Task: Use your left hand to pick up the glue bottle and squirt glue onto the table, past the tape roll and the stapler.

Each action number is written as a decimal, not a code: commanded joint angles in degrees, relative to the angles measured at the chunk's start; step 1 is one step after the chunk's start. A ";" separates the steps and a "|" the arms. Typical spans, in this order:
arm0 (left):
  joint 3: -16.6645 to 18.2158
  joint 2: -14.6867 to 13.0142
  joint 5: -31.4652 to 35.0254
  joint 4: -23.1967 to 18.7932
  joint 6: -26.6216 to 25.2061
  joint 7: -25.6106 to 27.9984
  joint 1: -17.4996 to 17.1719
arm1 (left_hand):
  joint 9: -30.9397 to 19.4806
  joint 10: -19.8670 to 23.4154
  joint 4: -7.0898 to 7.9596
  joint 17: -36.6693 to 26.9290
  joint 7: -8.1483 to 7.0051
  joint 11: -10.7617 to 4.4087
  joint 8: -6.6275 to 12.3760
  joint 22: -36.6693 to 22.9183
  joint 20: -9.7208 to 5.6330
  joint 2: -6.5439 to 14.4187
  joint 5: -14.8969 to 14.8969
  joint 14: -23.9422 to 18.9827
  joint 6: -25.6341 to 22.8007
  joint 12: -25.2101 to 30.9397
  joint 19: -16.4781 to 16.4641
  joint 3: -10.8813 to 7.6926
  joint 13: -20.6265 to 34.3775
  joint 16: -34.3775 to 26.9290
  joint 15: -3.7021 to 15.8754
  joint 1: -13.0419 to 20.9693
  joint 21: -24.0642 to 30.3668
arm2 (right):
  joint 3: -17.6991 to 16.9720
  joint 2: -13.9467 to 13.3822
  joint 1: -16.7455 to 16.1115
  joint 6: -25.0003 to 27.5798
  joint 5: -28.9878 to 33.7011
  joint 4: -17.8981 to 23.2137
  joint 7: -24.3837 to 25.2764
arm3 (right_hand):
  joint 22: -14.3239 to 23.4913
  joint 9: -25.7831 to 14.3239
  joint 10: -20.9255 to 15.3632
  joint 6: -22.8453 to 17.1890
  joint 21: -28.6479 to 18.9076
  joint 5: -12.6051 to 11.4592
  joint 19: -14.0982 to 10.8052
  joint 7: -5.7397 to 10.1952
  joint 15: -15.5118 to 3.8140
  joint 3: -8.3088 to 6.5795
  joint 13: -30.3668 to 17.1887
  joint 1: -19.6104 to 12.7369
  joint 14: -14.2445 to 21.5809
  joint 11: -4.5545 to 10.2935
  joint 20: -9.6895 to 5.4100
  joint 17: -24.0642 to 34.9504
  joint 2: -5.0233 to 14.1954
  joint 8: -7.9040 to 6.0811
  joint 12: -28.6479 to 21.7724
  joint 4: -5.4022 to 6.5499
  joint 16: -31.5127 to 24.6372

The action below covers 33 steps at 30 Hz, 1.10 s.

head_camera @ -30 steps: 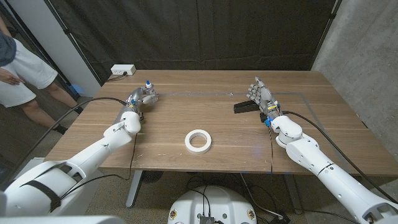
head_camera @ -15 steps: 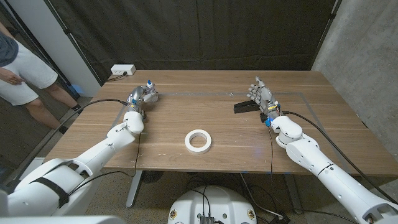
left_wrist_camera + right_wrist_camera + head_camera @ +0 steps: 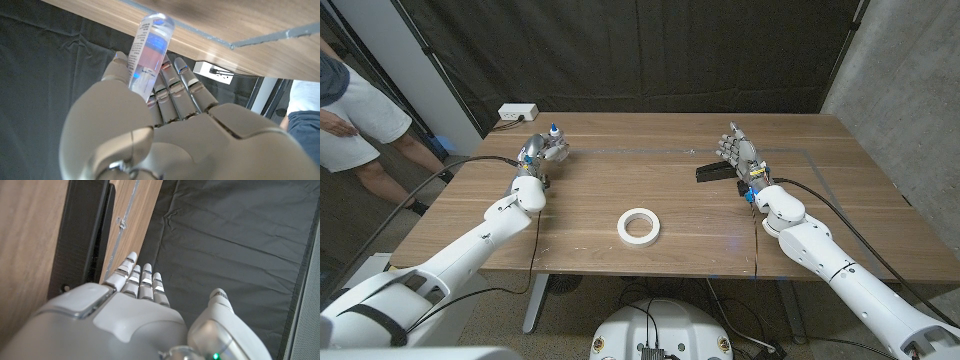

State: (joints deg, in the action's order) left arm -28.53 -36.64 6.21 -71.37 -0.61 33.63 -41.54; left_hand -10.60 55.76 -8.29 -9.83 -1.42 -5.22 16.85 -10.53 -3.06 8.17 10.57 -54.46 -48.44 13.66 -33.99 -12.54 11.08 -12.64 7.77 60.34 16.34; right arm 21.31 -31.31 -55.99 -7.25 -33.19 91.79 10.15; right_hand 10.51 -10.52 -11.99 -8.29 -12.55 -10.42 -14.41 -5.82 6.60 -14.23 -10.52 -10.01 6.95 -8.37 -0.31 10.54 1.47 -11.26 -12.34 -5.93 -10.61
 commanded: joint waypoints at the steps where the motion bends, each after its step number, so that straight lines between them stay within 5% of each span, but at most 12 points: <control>1: 3.30 -4.23 2.63 -11.29 -3.74 1.79 -5.01 | -0.24 3.40 3.60 -0.12 2.80 -3.03 -0.11 -0.18 -0.48 2.58 -0.21 -0.74 -6.15 -0.33 -0.55 -4.33 0.22 0.19 0.56 2.43 0.23 | -0.86 0.53 -1.26 -3.32 0.94 0.76 1.06 | 0.18 -0.27 -0.58 -0.46 -0.28 -0.02 -0.74 -0.23 0.09 0.00 -0.16 -0.25 0.58 0.13 -0.02 0.07 0.46 -0.07 -0.42 -0.36 -0.09; 10: 3.92 -6.90 9.11 -18.47 -6.19 3.60 -7.71 | -0.27 3.81 3.93 -0.13 2.69 -2.98 -0.28 -0.17 -0.59 2.37 -0.29 -1.11 -6.52 -0.57 -0.53 -5.02 0.25 0.50 0.68 2.44 0.15 | -1.58 0.39 -2.63 -5.29 1.37 1.48 1.63 | 0.18 -0.27 -0.61 -0.62 -0.26 -0.02 -0.77 -0.25 0.04 0.02 -0.16 -0.26 0.63 0.13 0.01 0.07 0.45 -0.11 -0.40 -0.38 -0.08; 33: 4.79 -10.16 21.06 -24.41 -9.40 6.75 -11.57 | -0.30 4.47 4.66 -0.13 2.47 -3.16 -0.71 -0.13 -1.08 1.91 -0.44 -2.04 -7.17 -1.15 -0.46 -6.24 0.31 1.00 1.23 2.15 -0.08 | -1.40 0.27 -3.83 -6.10 1.15 2.40 1.05 | 0.17 -0.27 -0.76 -0.72 -0.21 -0.02 -0.84 -0.36 0.06 0.03 -0.17 -0.38 0.85 0.10 0.02 0.05 0.49 -0.09 -0.37 -0.48 -0.07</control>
State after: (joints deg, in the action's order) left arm -23.82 -45.04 21.75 -93.45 -8.96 39.13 -52.07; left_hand -10.82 56.80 -8.76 -9.79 -1.41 -5.21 16.13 -10.53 -3.06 8.17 10.34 -55.89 -49.46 12.56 -33.97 -13.02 11.13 -11.75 8.39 60.34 16.34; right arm 19.79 -30.95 -59.25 -13.02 -32.09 93.67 11.38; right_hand 10.52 -10.52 -12.21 -8.60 -12.55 -10.42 -15.01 -6.14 6.61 -14.07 -10.52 -10.24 7.22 -8.15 -0.12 10.39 1.70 -11.26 -12.34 -6.09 -10.61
